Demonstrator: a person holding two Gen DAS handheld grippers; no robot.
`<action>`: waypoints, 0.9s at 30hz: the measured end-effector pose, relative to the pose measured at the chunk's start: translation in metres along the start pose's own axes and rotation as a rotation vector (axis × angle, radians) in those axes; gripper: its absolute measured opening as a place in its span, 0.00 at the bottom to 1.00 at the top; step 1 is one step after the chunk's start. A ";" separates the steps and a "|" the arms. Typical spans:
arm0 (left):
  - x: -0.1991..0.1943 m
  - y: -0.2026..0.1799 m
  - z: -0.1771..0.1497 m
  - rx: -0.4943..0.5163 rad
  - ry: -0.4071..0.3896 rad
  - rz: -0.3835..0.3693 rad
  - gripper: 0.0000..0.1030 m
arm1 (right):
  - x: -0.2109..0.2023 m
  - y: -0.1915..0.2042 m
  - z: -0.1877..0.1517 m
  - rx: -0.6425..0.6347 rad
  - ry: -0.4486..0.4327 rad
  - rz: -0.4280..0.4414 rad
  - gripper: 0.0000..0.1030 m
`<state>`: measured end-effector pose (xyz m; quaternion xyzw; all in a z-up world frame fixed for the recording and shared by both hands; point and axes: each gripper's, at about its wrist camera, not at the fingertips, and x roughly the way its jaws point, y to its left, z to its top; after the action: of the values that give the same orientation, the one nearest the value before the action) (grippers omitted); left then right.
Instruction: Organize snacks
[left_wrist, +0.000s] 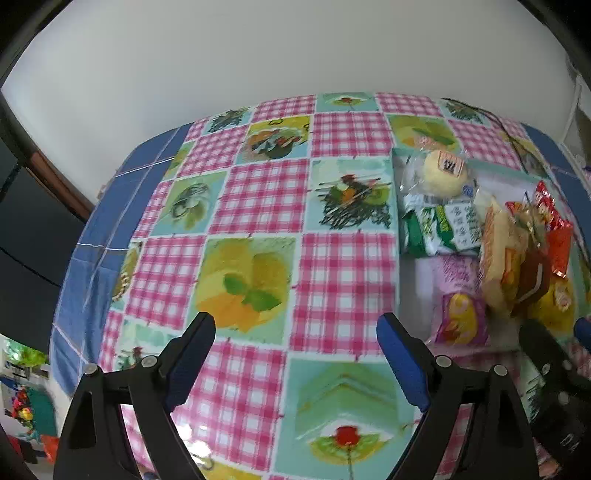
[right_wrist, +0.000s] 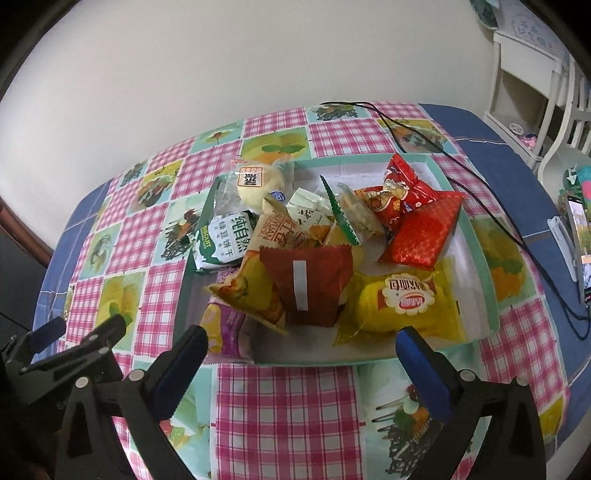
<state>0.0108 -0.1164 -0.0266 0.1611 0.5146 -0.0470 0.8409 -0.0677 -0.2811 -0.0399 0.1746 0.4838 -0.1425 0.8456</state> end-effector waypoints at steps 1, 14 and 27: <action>-0.001 0.000 -0.002 0.003 0.000 0.006 0.87 | -0.001 0.000 -0.001 0.000 -0.001 0.001 1.00; -0.013 0.016 -0.022 -0.012 -0.017 -0.001 0.87 | -0.009 0.004 -0.016 -0.023 -0.005 -0.010 1.00; -0.008 0.023 -0.022 -0.027 0.012 -0.023 0.87 | -0.013 -0.003 -0.017 0.011 -0.027 -0.017 1.00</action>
<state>-0.0058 -0.0885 -0.0237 0.1441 0.5219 -0.0488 0.8393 -0.0882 -0.2754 -0.0367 0.1731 0.4728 -0.1550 0.8500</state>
